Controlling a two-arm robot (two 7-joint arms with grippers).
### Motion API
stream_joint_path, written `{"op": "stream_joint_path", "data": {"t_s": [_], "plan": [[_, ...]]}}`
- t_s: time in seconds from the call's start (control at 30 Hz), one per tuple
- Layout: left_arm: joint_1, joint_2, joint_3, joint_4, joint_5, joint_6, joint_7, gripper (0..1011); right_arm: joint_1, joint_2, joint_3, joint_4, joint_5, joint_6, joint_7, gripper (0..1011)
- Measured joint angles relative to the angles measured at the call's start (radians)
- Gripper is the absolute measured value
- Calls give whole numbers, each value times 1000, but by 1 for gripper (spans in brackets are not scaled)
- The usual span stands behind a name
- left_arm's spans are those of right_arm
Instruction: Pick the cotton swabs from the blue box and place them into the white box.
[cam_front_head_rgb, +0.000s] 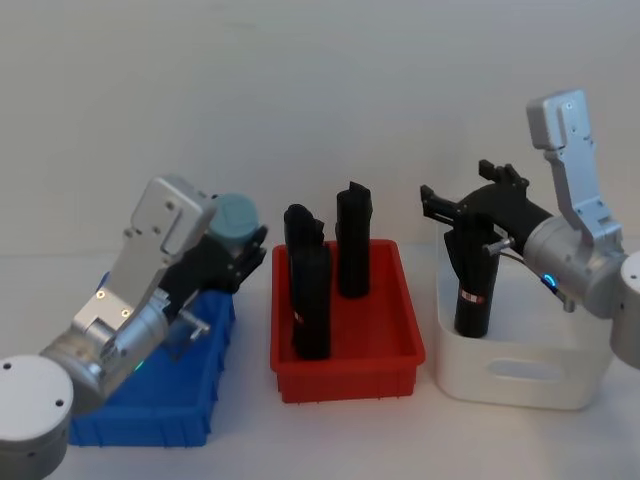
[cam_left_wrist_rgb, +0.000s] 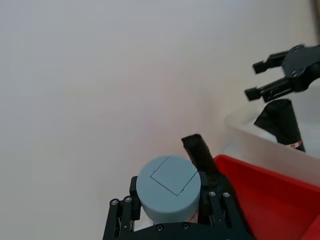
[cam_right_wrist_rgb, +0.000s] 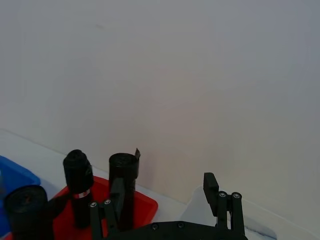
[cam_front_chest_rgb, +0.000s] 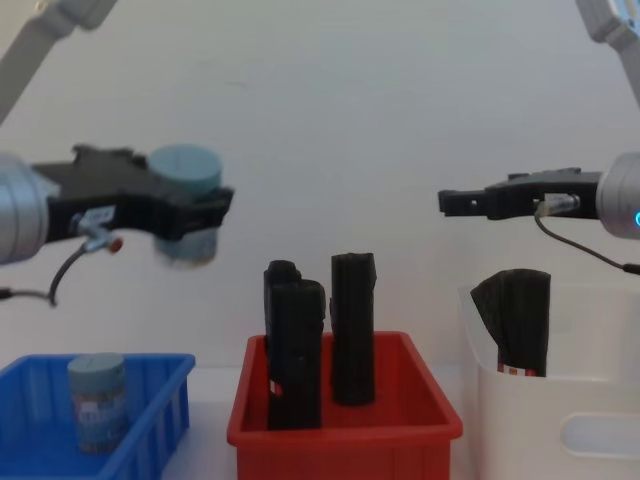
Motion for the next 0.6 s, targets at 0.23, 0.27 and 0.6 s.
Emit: {"op": "stream_joint_path", "data": {"t_s": [0.23, 0.27, 0.6], "plan": [[-34, -19, 5, 6, 8, -41, -72, 666, -10, 11, -5, -27, -1, -23, 86, 1002], [-44, -25, 6, 11, 8, -54, -93, 666, -10, 12, -5, -28, -1, -26, 95, 1001], [-94, -65, 18, 47, -19, -127, -190, 666, -13, 15, -23, -20, -43, -77, 149, 1001]]}}
